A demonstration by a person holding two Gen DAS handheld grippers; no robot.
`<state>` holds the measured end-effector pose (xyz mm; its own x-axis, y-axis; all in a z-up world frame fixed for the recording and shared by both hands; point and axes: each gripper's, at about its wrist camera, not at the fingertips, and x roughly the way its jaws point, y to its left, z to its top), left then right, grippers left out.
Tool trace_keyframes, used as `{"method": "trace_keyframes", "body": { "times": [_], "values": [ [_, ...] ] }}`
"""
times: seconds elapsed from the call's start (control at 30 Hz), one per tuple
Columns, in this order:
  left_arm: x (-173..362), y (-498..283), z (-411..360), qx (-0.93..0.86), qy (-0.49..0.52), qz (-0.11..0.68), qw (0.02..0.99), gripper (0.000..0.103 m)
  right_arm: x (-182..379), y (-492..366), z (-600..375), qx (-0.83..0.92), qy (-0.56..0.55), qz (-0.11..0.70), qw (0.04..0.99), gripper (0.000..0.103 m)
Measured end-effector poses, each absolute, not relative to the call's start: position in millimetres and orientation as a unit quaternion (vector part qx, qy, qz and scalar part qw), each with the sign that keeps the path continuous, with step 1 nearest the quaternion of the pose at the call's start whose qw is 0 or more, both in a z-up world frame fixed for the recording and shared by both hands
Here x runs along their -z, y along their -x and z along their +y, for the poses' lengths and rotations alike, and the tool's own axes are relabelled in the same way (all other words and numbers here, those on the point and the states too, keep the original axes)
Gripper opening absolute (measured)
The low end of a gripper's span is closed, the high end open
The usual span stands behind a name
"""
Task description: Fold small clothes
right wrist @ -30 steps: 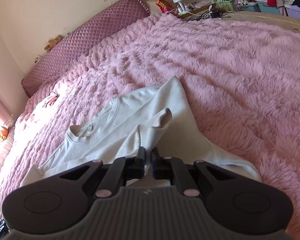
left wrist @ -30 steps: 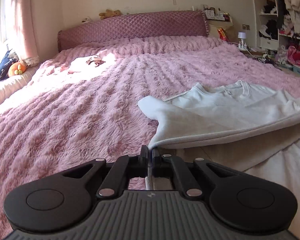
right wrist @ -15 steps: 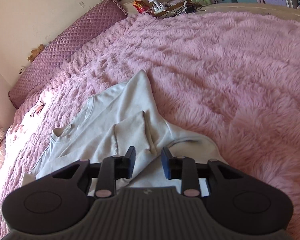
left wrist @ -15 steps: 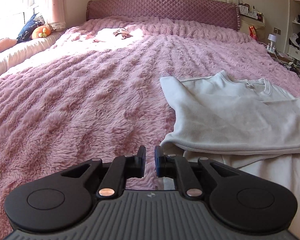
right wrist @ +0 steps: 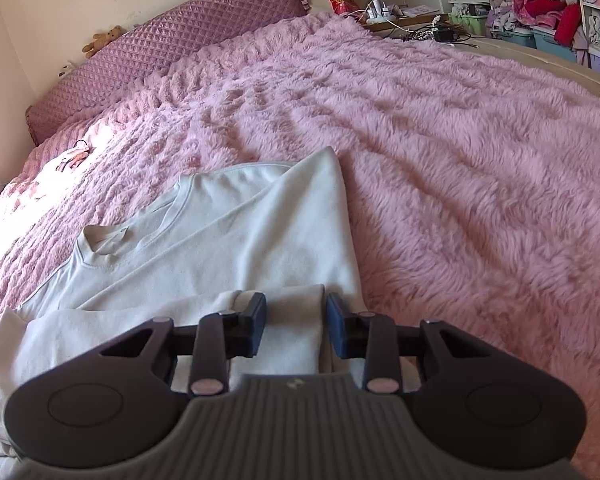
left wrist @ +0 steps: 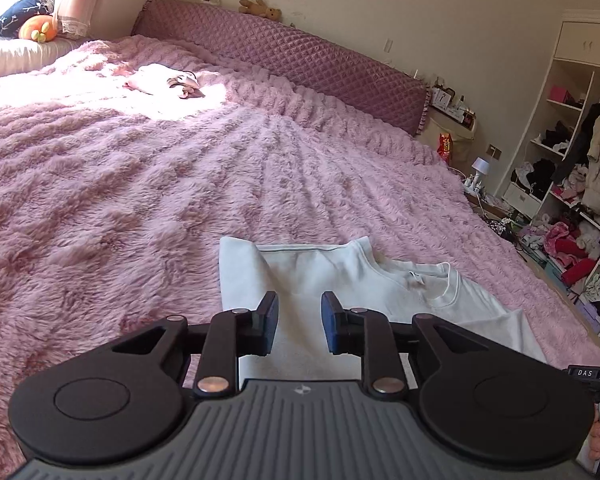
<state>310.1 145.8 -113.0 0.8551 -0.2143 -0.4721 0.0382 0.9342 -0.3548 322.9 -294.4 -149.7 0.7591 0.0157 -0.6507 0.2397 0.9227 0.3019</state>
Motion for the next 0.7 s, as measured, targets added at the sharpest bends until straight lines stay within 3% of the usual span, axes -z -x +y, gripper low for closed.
{"method": "trace_keyframes", "body": {
  "times": [0.2,0.37,0.5,0.6,0.7],
  "values": [
    [153,-335,152,0.022,0.185,0.312,0.932,0.027,131,-303,-302,0.065,-0.200,0.287,0.935,0.000],
    [176,-336,158,0.016,0.175,0.333,0.926,0.025,159,-308,-306,0.074,-0.182,0.334,0.922,0.000],
    [160,-327,163,0.027,0.189,0.321,0.928,0.025,164,-306,-303,0.084,-0.189,0.330,0.921,0.002],
    [135,-303,174,0.045,0.185,0.286,0.939,0.031,152,-300,-299,0.079,-0.189,0.320,0.925,0.018],
    [117,-275,179,0.061,0.112,0.263,0.956,0.039,138,-292,-293,0.062,-0.176,0.309,0.933,0.024]
  ]
}}
